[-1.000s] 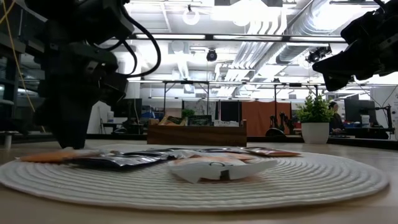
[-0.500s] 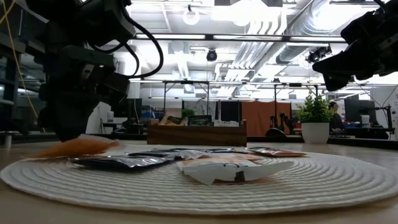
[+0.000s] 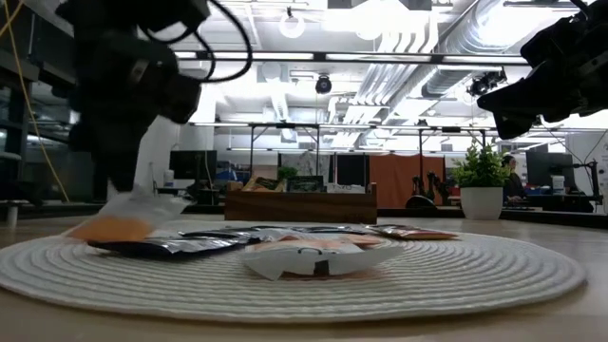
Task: Pick & Place Tea
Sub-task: Put the white tea bag into the right section of the wooden organizer
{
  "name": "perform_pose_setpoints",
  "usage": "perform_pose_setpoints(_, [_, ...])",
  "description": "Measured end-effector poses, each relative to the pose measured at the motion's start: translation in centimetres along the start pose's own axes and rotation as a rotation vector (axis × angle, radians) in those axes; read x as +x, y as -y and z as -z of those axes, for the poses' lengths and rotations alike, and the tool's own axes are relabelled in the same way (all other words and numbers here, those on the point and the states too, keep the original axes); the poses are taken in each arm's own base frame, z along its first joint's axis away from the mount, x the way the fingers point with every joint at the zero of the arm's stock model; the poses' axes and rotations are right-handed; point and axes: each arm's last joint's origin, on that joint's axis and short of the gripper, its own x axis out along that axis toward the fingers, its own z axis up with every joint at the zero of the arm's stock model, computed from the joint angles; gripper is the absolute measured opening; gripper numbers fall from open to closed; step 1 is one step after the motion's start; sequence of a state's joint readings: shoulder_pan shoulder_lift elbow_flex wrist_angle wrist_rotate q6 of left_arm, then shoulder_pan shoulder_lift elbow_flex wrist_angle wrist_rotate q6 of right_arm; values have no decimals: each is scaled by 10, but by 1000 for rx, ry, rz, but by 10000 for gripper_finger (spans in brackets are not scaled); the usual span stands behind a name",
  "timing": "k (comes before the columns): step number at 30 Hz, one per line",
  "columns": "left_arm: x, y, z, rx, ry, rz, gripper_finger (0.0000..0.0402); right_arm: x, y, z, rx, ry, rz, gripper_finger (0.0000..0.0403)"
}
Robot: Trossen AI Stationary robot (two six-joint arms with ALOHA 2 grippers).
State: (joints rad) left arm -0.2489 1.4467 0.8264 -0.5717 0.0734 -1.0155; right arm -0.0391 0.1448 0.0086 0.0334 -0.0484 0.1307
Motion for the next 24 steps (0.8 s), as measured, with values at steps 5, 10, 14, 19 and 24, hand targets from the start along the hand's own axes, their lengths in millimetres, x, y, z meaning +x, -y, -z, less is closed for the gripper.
perform_pose_setpoints(5, [-10, 8, -5, 24, 21, -9, 0, 0, 0, 0, 0, 0, 0, 12])
perform_pose_setpoints(10, [-21, 15, -10, 47, 57, -29, 0, 0, 0, 0, 0, 0, 0, 12])
perform_pose_setpoints(14, [-29, 21, -14, 73, 84, -39, 0, 0, 0, 0, 0, 0, 0, 12])
perform_pose_setpoints(19, [-38, 27, -17, 95, 117, -41, 0, 0, 0, 0, 0, 0, 0, 12])
perform_pose_setpoints(24, [-40, 27, -18, 103, 126, -56, 0, 0, 0, 0, 0, 0, 0, 12])
